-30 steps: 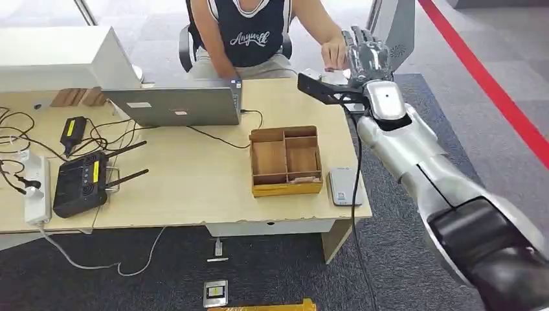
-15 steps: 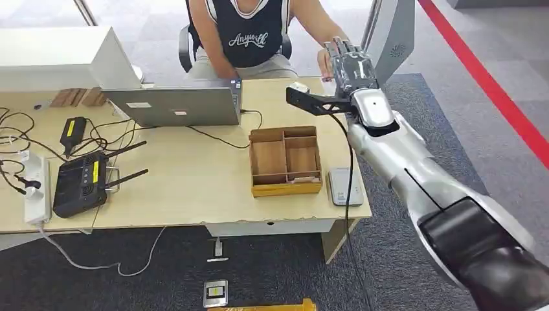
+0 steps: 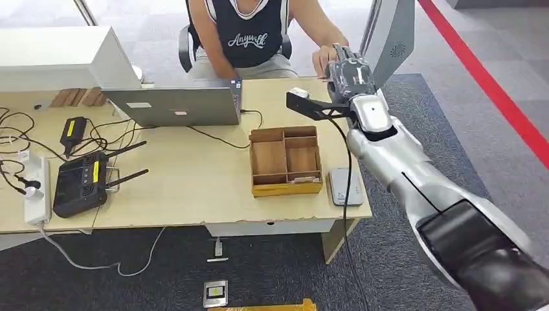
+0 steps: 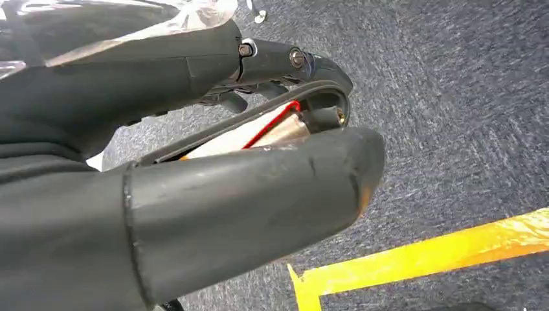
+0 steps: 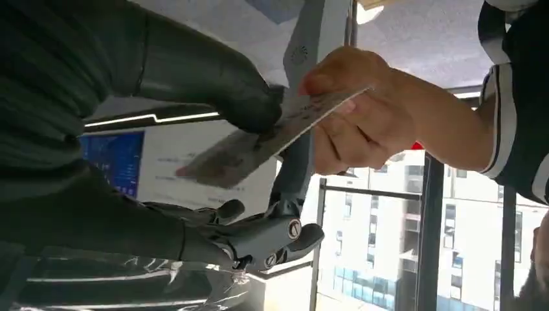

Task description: Pass the card to the sensor for recognition and then transmit it.

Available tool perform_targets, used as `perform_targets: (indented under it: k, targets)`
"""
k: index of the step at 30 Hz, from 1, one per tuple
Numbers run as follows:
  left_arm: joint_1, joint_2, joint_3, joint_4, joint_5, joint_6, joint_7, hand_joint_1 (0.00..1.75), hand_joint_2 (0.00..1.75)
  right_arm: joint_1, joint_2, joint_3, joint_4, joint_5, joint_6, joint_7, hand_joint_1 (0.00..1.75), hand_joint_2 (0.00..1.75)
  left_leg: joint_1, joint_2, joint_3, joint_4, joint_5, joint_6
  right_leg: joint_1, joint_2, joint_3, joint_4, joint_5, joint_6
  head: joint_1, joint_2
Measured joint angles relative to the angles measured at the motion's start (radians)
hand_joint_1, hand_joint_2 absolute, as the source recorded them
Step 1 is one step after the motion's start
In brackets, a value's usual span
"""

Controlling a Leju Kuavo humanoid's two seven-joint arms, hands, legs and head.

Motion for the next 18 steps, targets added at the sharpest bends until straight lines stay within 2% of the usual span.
perform_targets:
  k: [18]
  targets:
    - [0.000,0.002,-0.006,0.000,-0.006,-0.005,-0.005,0.00,0.00,0.001,-0.002,0.002,0.000,0.002,-0.007,0.005,1.75,1.75,0.000,0.000,0.000,0.000,0.000,0.000,0.000,0.000,0.000,0.000,0.000,0.000,0.000,0.000]
